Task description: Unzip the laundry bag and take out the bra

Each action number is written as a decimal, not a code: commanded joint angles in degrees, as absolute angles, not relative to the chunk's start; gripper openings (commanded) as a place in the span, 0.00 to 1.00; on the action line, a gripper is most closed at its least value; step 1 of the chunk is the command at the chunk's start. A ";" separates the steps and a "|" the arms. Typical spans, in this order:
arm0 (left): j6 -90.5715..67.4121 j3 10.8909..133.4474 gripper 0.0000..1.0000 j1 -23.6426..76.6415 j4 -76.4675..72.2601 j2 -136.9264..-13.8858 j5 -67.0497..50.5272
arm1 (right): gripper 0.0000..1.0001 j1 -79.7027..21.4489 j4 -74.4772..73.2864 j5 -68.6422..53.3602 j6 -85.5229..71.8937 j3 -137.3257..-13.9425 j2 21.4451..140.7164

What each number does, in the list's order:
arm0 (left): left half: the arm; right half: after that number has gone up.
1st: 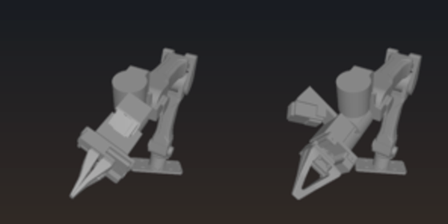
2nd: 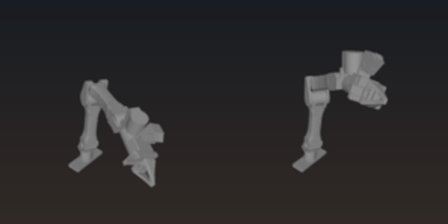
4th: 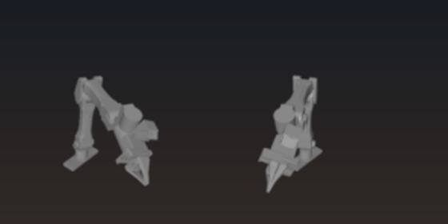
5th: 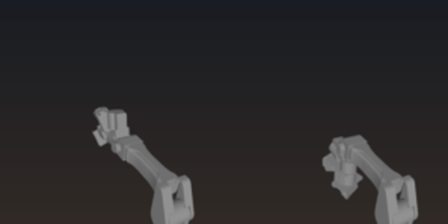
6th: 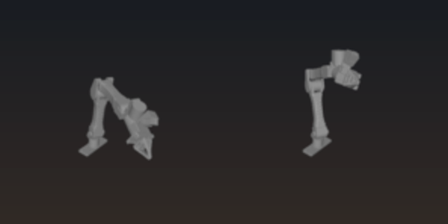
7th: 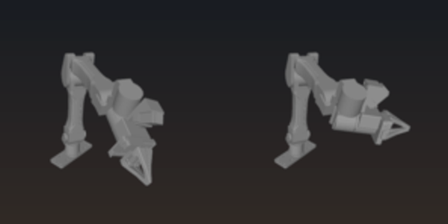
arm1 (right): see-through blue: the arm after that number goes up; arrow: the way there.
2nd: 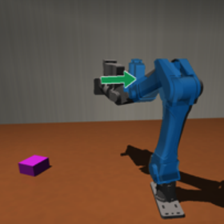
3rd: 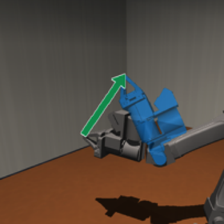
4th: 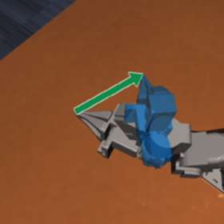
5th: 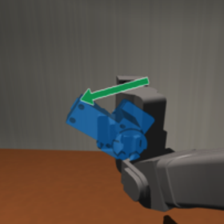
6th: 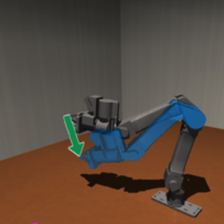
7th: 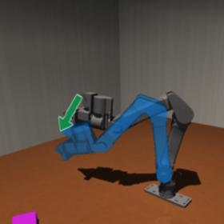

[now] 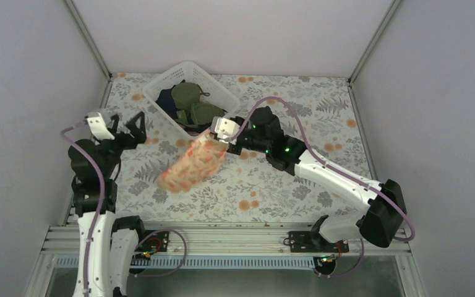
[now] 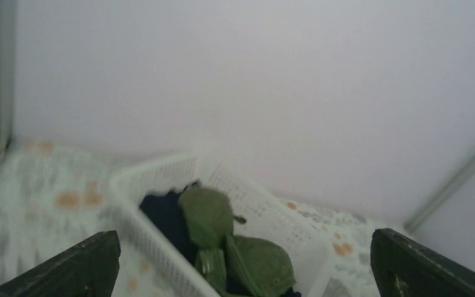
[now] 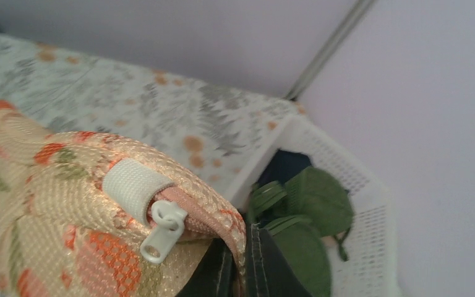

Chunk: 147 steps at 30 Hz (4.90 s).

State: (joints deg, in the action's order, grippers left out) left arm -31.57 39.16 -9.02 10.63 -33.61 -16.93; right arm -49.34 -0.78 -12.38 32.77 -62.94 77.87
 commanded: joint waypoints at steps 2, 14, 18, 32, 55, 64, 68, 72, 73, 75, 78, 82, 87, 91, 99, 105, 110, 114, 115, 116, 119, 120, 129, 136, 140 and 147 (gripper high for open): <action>18.69 41.33 1.00 -8.85 8.78 -28.60 -57.78 | 0.03 -48.28 -14.61 -21.89 37.11 -64.43 76.37; 30.99 50.80 0.94 19.27 39.50 -45.96 -43.05 | 0.03 -48.30 -19.14 -20.98 29.52 -68.48 80.03; 30.39 47.87 0.97 23.94 37.36 -48.24 -39.53 | 0.03 -48.40 -18.43 -21.09 28.84 -67.75 79.05; 30.57 40.98 0.39 26.37 29.59 -50.14 -34.53 | 0.04 -48.43 -16.77 -24.55 32.58 -64.19 75.70; 51.87 40.66 0.02 35.83 3.20 -42.84 12.89 | 0.53 -47.92 -1.99 -23.94 -5.58 -51.10 63.00; 85.03 28.46 0.02 36.74 -25.51 -36.39 9.71 | 0.52 -47.85 6.48 -26.37 -11.47 -57.90 69.28; 90.99 27.16 0.02 36.74 -30.33 -36.34 8.19 | 0.53 -47.88 7.32 -26.82 -8.49 -59.43 71.44; 94.46 26.31 0.02 36.74 -32.53 -36.04 7.05 | 0.60 -47.83 7.61 -28.44 -5.32 -59.72 73.38; 95.02 26.28 0.02 36.74 -32.30 -36.04 6.91 | 0.61 -47.87 7.74 -28.73 -4.86 -59.88 73.67; 97.20 25.46 0.02 36.74 -32.83 -35.86 6.11 | 0.62 -47.88 8.68 -29.70 -4.49 -60.38 74.81; 98.81 25.05 0.02 36.74 -33.83 -35.85 4.58 | 0.62 -47.90 10.14 -30.59 -3.90 -61.62 76.17; 99.21 25.36 0.02 36.74 -32.82 -35.95 4.07 | 0.70 -47.89 11.92 -34.45 -0.75 -62.58 77.19; 99.57 25.65 0.02 36.74 -32.04 -36.20 3.99 | 0.67 -48.21 10.36 -30.85 0.01 -65.73 79.67; 99.28 26.04 0.02 36.74 -30.81 -36.45 4.53 | 0.62 -50.33 11.33 -27.22 0.23 -66.18 80.39; 98.48 26.60 0.02 36.74 -29.07 -36.76 5.17 | 0.42 -54.66 12.90 -14.06 -1.33 -64.81 79.17; 98.53 26.68 0.02 36.74 -28.68 -36.74 5.21 | 0.31 -55.63 11.49 -10.62 -1.96 -65.30 79.73; 97.98 26.88 0.02 36.74 -28.15 -36.83 5.38 | 0.29 -55.74 10.12 -9.72 -1.78 -65.13 79.46; 97.78 26.82 0.02 36.74 -27.85 -36.85 5.39 | 0.30 -55.83 8.63 -8.44 -1.75 -65.04 79.47; 97.70 26.82 0.02 36.74 -27.78 -36.83 5.46 | 0.30 -55.86 8.37 -8.13 -1.64 -64.96 79.26; 97.59 26.85 0.02 36.74 -27.65 -36.87 5.45 | 0.30 -55.83 8.01 -7.76 -1.64 -64.91 79.15; 97.30 27.01 0.02 36.74 -27.22 -36.83 5.64 | 0.31 -55.96 7.57 -6.75 -1.60 -64.42 78.59; 97.17 27.06 0.02 36.74 -27.03 -36.87 5.72 | 0.31 -55.96 7.52 -6.69 -1.56 -64.19 78.38; 96.81 27.14 0.02 36.65 -26.58 -36.91 5.83 | 0.21 -56.16 5.09 -6.59 -1.31 -63.81 77.97; 96.50 27.21 0.02 36.65 -26.28 -36.92 5.82 | 0.17 -56.26 4.03 -6.29 -1.42 -63.61 77.93; 96.29 27.18 0.02 36.57 -26.02 -36.92 5.81 | 0.10 -56.25 3.55 -6.62 -0.95 -63.64 77.76; 95.93 27.01 0.02 36.56 -25.44 -36.83 5.92 | 0.04 -56.31 4.06 -7.38 0.47 -63.16 77.11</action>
